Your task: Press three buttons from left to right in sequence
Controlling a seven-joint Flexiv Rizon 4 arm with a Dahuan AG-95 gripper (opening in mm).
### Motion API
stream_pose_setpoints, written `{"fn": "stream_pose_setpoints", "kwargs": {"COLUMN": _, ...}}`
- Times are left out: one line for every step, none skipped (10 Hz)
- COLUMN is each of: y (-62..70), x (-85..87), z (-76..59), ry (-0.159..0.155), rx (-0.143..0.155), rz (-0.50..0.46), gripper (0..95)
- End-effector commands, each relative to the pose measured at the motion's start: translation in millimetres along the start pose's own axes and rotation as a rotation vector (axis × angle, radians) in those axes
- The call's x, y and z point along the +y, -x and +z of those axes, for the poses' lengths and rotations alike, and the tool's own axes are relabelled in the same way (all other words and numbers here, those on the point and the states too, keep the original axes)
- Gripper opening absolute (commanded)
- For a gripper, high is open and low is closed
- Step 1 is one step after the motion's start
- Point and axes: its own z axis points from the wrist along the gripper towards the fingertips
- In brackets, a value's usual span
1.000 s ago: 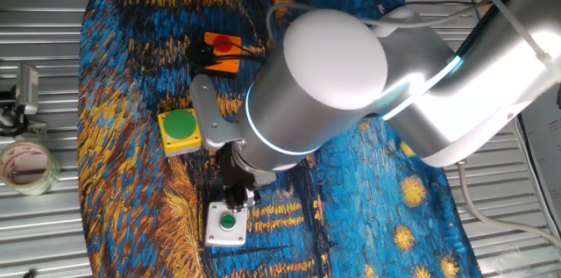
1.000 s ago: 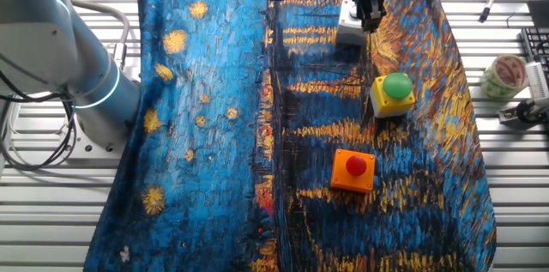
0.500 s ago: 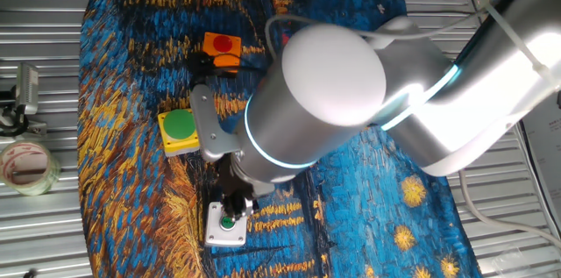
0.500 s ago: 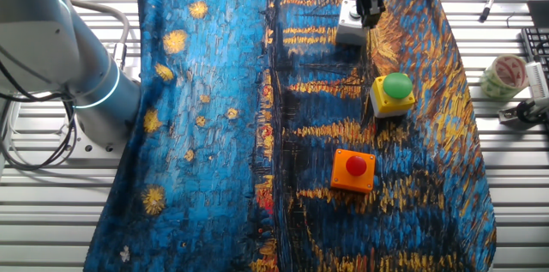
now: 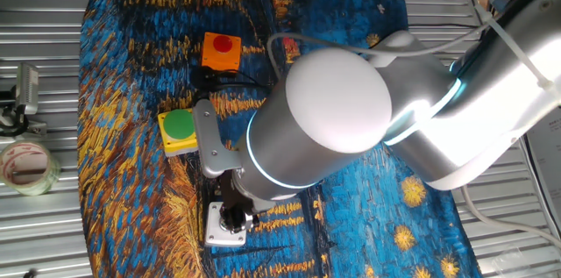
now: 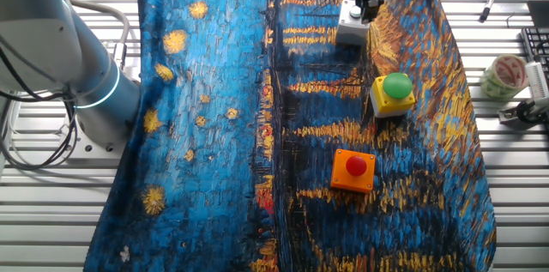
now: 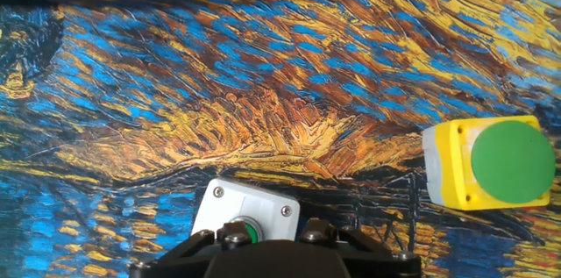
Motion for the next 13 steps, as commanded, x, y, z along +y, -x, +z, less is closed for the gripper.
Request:
{"fn": "stream_pose_setpoints", "kwargs": {"y": -0.2, "x": 0.1, "z": -0.4, "ry": 0.001, "rx": 0.0, "rz": 0.002, "gripper": 38.0}}
{"fn": "stream_pose_setpoints", "kwargs": {"y": -0.3, "x": 0.7, "z": 0.0, "ry": 0.0, "rx": 0.0, "rz": 0.003, "gripper": 38.0}}
{"fn": "stream_pose_setpoints", "kwargs": {"y": -0.7, "x": 1.7, "z": 0.4, "ry": 0.0, "rx": 0.0, "rz": 0.005, "gripper": 38.0}}
{"fn": "stream_pose_setpoints", "kwargs": {"y": -1.1, "x": 2.1, "z": 1.1, "ry": 0.0, "rx": 0.0, "rz": 0.008, "gripper": 38.0}}
{"fn": "stream_pose_setpoints", "kwargs": {"y": -1.9, "x": 2.0, "z": 2.3, "ry": 0.001, "rx": -0.001, "rz": 0.008, "gripper": 38.0}}
{"fn": "stream_pose_setpoints", "kwargs": {"y": -3.5, "x": 1.9, "z": 4.4, "ry": 0.002, "rx": -0.002, "rz": 0.008, "gripper": 19.0}}
{"fn": "stream_pose_setpoints", "kwargs": {"y": -5.4, "x": 1.7, "z": 7.2, "ry": 0.002, "rx": -0.011, "rz": 0.006, "gripper": 19.0}}
{"fn": "stream_pose_setpoints", "kwargs": {"y": -6.7, "x": 1.7, "z": 10.0, "ry": 0.003, "rx": -0.014, "rz": 0.007, "gripper": 19.0}}
{"fn": "stream_pose_setpoints", "kwargs": {"y": -6.7, "x": 1.7, "z": 10.0, "ry": 0.004, "rx": -0.014, "rz": 0.008, "gripper": 19.0}}
{"fn": "stream_pose_setpoints", "kwargs": {"y": -7.0, "x": 1.7, "z": 10.3, "ry": 0.006, "rx": -0.014, "rz": 0.009, "gripper": 19.0}}
{"fn": "stream_pose_setpoints", "kwargs": {"y": -7.0, "x": 1.8, "z": 10.6, "ry": 0.007, "rx": -0.015, "rz": 0.011, "gripper": 19.0}}
{"fn": "stream_pose_setpoints", "kwargs": {"y": -7.0, "x": 1.9, "z": 10.7, "ry": 0.006, "rx": -0.016, "rz": 0.01, "gripper": 19.0}}
{"fn": "stream_pose_setpoints", "kwargs": {"y": -7.0, "x": 2.0, "z": 10.7, "ry": 0.005, "rx": -0.016, "rz": 0.011, "gripper": 38.0}}
